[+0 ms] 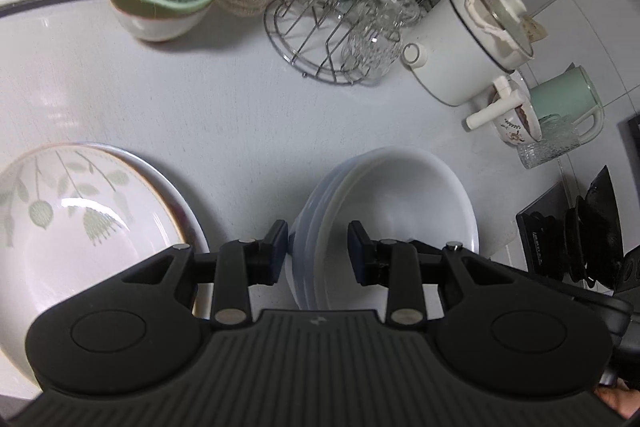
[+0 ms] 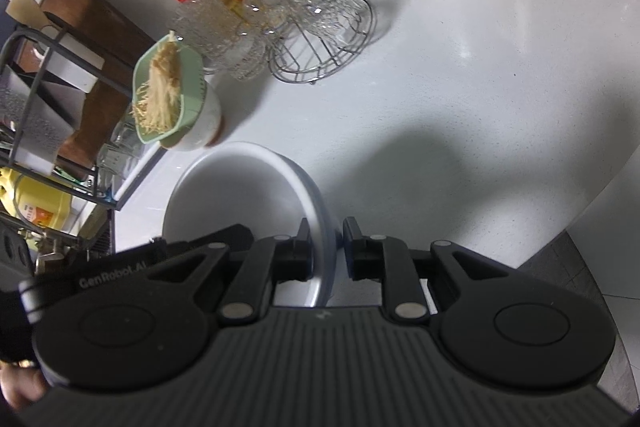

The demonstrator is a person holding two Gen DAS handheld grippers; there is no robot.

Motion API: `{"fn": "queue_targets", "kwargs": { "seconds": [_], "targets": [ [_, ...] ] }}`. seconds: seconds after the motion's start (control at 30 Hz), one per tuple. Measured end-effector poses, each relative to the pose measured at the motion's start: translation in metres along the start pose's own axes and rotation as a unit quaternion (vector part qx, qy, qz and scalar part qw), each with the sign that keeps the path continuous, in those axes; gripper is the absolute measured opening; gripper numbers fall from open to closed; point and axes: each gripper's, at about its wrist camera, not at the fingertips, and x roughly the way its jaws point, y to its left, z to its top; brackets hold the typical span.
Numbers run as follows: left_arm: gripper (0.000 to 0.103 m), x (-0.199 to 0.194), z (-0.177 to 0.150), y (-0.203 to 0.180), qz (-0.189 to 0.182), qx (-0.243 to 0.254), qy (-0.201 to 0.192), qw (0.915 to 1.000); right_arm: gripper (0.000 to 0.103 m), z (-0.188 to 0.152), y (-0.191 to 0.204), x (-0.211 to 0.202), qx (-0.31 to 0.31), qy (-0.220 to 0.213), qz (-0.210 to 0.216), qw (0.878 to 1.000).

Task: Organize plates and bowls
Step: 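Lift the bowl stack with both grippers and carry it over the plates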

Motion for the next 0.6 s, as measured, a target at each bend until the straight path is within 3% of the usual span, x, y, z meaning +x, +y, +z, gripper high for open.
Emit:
{"fn": "queue_targets", "kwargs": {
  "seconds": [0.6],
  "targets": [
    [0.036, -0.046, 0.002, 0.029, -0.006, -0.020, -0.020, 0.9996, 0.019, -0.009, 0.044, -0.010, -0.019, 0.002, 0.003, 1.000]
  ]
}}
